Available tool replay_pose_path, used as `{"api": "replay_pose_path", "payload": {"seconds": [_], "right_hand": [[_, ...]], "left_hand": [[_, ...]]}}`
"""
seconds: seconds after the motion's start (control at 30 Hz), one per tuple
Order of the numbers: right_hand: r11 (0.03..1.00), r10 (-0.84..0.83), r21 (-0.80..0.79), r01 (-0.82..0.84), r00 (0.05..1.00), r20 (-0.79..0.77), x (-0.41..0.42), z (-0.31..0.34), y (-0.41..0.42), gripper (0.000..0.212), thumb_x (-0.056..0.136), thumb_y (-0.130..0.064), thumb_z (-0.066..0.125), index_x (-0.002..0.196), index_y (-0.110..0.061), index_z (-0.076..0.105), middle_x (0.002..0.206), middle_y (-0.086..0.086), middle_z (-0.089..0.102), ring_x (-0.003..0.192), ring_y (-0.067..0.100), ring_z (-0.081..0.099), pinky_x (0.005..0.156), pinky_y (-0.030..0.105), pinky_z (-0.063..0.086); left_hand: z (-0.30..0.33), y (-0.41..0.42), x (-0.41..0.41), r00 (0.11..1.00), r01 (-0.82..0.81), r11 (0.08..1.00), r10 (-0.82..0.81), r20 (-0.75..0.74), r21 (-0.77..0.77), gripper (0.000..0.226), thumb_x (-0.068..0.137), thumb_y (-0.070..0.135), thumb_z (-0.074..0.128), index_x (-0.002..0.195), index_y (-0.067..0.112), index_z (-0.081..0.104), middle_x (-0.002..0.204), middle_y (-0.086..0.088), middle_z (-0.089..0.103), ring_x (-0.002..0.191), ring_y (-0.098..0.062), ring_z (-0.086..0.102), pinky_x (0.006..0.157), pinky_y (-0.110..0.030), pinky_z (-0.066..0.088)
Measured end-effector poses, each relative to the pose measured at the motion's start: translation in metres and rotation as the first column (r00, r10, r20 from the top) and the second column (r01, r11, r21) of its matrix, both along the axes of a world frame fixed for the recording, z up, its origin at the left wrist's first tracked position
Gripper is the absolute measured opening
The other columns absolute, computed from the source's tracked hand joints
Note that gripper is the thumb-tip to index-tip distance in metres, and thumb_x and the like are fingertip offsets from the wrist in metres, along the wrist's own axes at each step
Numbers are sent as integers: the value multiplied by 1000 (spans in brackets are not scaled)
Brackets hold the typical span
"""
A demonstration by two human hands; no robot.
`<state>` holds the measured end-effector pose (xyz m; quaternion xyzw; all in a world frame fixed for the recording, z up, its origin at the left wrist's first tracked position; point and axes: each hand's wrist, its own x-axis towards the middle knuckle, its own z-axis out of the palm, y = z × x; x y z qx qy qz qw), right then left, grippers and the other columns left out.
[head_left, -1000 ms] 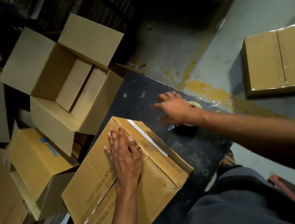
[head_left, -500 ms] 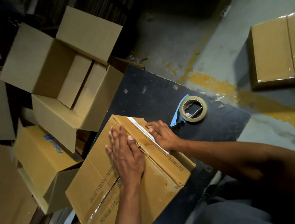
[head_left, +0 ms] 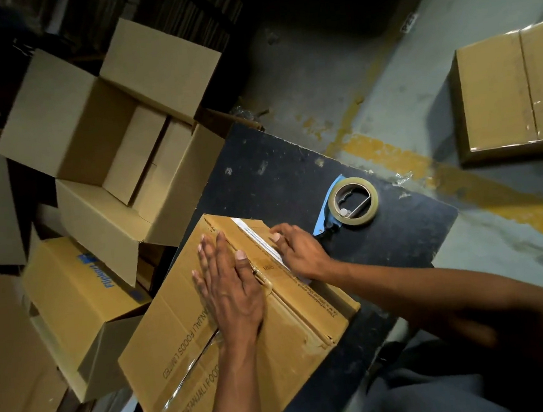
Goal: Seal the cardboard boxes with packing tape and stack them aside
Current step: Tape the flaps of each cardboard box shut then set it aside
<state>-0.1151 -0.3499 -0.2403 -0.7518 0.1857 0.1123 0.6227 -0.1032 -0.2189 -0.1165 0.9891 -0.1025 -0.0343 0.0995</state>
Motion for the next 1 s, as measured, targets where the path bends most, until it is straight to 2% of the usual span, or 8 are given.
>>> {"api": "replay_pose_path", "payload": {"seconds": [0.1, 0.27, 0.37, 0.53, 0.67, 0.77, 0.9, 1.0], "right_hand": [[1000, -1, 8, 0, 993, 116, -2, 13, 7, 37, 108, -50, 36, 135, -31, 53, 121, 3, 59, 109, 18, 59, 90, 39, 52], [966, 126, -231, -120, 992, 11, 5, 24, -9, 40, 98, -21, 58, 135, -32, 52, 115, -2, 56, 101, 21, 62, 84, 43, 55], [973, 20, -230, -9, 999, 47, 0, 44, -19, 38, 95, -14, 56, 129, -32, 56, 114, -4, 58, 102, 18, 62, 84, 40, 55], [943, -185, -182, 278, 894, 409, -19, 108, -11, 25, 103, -24, 52, 125, -31, 63, 107, -12, 58, 85, 7, 58, 72, 34, 51], [955, 74, -278, 108, 818, 570, -28, 156, 43, 19, 103, -25, 55, 117, -32, 65, 101, -16, 60, 86, 10, 57, 69, 37, 53], [896, 366, -423, -136, 764, 531, -34, 175, 106, 22, 102, -34, 51, 118, -35, 66, 107, -16, 65, 94, 7, 55, 75, 36, 54], [767, 586, -548, -335, 715, 382, -39, 181, 198, 28, 103, -45, 47, 128, -43, 58, 120, -21, 59, 110, 3, 49, 93, 35, 51], [660, 684, -657, -364, 654, 324, -35, 173, 257, 33, 102, -47, 48, 133, -41, 56, 135, -17, 54, 126, 7, 43, 103, 41, 48]], "left_hand": [[-1, 0, 2, 1000, -5, 1000, 5, -2, 3, 64, 103, 63, 7, 162, 39, 11, 172, 9, 3, 158, -5, -7, 124, -35, -13], [0, 0, 1, 1000, -3, 1000, 3, -12, -16, 64, 103, 63, 6, 162, 40, 10, 172, 8, 4, 158, -6, -7, 125, -37, -12], [4, 1, 0, 1000, -20, 992, 19, -13, -123, 57, 107, 55, 17, 161, 38, 21, 172, 6, 15, 159, -8, 2, 129, -43, -5], [27, 24, -17, 996, -54, 904, 81, 46, -424, 46, 104, 43, 47, 150, 37, 43, 157, 13, 40, 149, -5, 32, 123, -48, 33], [47, 84, -40, 973, -114, 857, 198, 117, -502, 46, 99, 42, 55, 142, 28, 61, 148, 17, 51, 138, 0, 47, 115, -38, 45], [59, 155, -61, 918, -226, 736, 381, 114, -638, 35, 101, 41, 60, 135, 35, 64, 144, 19, 58, 131, 1, 54, 109, -38, 51], [63, 260, -93, 806, -333, 471, 592, 13, -817, 28, 98, 27, 66, 123, 37, 68, 125, 16, 69, 108, 6, 65, 83, -16, 58], [36, 328, -107, 708, -410, 219, 689, -157, -886, 24, 98, 16, 67, 116, 33, 71, 115, 16, 73, 105, 5, 66, 92, -29, 58]]}}
